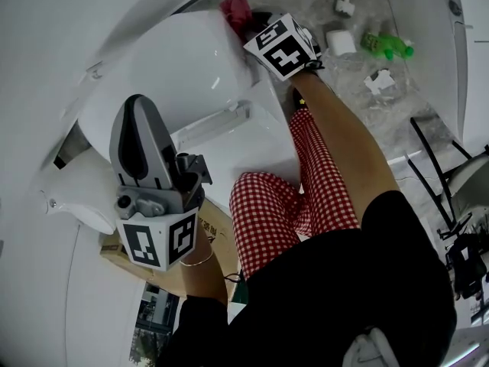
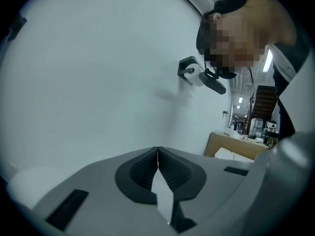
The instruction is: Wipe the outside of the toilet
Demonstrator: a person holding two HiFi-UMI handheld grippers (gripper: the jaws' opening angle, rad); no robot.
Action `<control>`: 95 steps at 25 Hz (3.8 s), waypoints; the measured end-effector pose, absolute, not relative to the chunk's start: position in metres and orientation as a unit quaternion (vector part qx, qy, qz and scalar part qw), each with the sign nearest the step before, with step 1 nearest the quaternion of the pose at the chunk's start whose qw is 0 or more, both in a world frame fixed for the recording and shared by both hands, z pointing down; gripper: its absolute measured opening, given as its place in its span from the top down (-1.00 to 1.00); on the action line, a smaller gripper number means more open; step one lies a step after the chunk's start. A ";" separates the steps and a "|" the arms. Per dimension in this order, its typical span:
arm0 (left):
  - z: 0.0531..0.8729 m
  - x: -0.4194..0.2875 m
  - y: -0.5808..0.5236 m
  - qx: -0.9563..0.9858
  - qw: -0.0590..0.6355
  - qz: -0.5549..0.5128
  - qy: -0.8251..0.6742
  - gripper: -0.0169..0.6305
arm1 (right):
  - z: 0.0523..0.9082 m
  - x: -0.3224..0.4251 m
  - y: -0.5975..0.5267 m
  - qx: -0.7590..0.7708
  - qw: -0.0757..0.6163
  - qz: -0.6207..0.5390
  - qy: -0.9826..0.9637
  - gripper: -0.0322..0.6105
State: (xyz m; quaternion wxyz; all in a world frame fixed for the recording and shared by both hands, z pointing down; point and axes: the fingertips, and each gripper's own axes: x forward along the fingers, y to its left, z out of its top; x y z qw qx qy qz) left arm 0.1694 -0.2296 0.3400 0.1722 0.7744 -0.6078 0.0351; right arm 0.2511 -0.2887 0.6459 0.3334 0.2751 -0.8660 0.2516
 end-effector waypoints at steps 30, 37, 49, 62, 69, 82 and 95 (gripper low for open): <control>0.348 0.168 -0.224 0.777 0.178 0.047 -0.601 0.91 | 0.666 0.302 -0.259 0.292 0.358 0.278 -0.842 0.71; 0.343 0.175 -0.227 0.783 0.174 0.041 -0.596 0.91 | 0.567 0.329 -0.251 0.321 0.246 0.246 -0.881 0.71; 0.338 0.184 -0.223 0.785 0.177 0.036 -0.593 0.91 | 0.438 0.309 -0.175 0.211 0.101 0.173 -0.957 0.71; 0.339 0.192 -0.220 0.789 0.177 0.037 -0.587 0.91 | 0.442 0.270 -0.181 0.163 0.062 0.248 -0.953 0.71; 0.342 0.188 -0.224 0.786 0.184 0.031 -0.590 0.91 | 0.478 0.278 -0.201 0.218 0.099 0.300 -0.923 0.71; 0.348 0.181 -0.222 0.784 0.188 0.032 -0.591 0.91 | 0.526 0.277 -0.211 0.243 0.167 0.281 -0.913 0.71; 0.350 0.179 -0.224 0.783 0.188 0.032 -0.592 0.91 | 0.577 0.276 -0.214 0.254 0.236 0.280 -0.895 0.71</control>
